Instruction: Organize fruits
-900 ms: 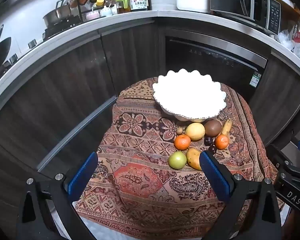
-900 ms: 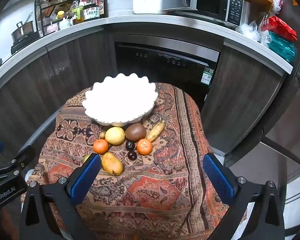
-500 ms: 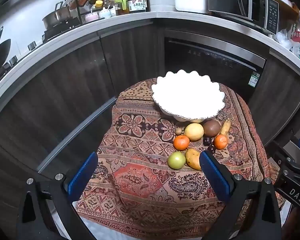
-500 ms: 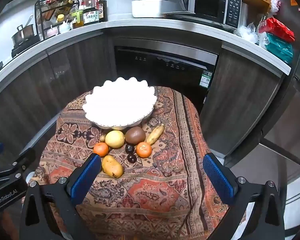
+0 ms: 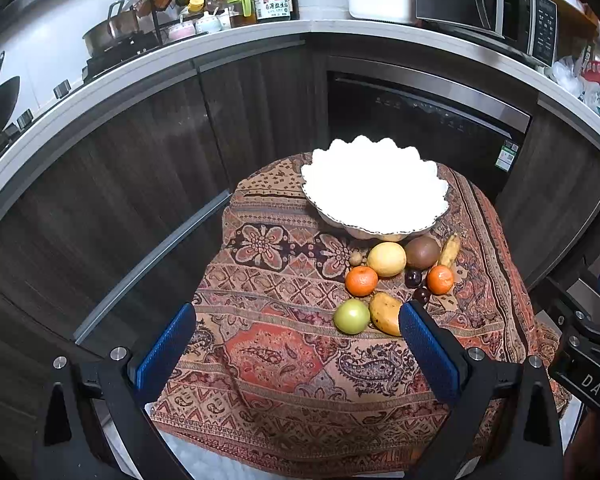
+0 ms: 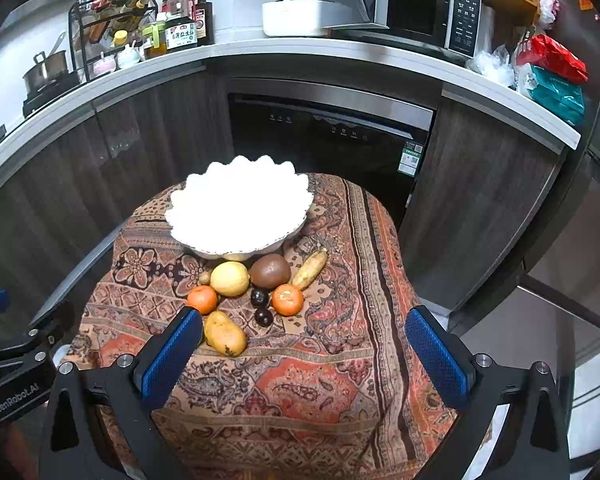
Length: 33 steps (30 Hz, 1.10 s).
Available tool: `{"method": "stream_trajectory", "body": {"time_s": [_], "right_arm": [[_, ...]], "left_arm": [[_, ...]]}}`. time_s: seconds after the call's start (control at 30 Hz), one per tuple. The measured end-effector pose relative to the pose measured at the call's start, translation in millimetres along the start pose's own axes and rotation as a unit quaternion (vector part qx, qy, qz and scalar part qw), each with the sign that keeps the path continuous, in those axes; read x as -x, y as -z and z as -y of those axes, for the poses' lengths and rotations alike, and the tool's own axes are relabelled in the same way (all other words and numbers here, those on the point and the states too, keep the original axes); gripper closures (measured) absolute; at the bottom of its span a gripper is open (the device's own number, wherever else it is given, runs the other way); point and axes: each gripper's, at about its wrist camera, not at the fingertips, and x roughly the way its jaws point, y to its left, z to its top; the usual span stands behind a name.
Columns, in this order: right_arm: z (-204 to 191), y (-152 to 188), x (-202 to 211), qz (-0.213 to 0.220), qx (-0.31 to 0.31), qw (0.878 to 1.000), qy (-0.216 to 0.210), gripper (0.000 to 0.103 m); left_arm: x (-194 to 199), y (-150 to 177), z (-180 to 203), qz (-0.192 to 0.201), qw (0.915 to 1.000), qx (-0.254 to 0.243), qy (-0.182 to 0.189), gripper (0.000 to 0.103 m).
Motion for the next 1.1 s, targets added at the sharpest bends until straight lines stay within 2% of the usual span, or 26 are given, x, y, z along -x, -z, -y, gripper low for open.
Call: {"method": "stream_trajectory", "body": {"time_s": [1.1], "right_arm": [[-0.1, 2.2, -0.5, 0.001, -0.002, 1.0, 0.001, 0.0]], "left_arm": [[-2.6, 3.8, 0.2, -0.005, 1.0, -0.003, 0.002, 0.0]]}}
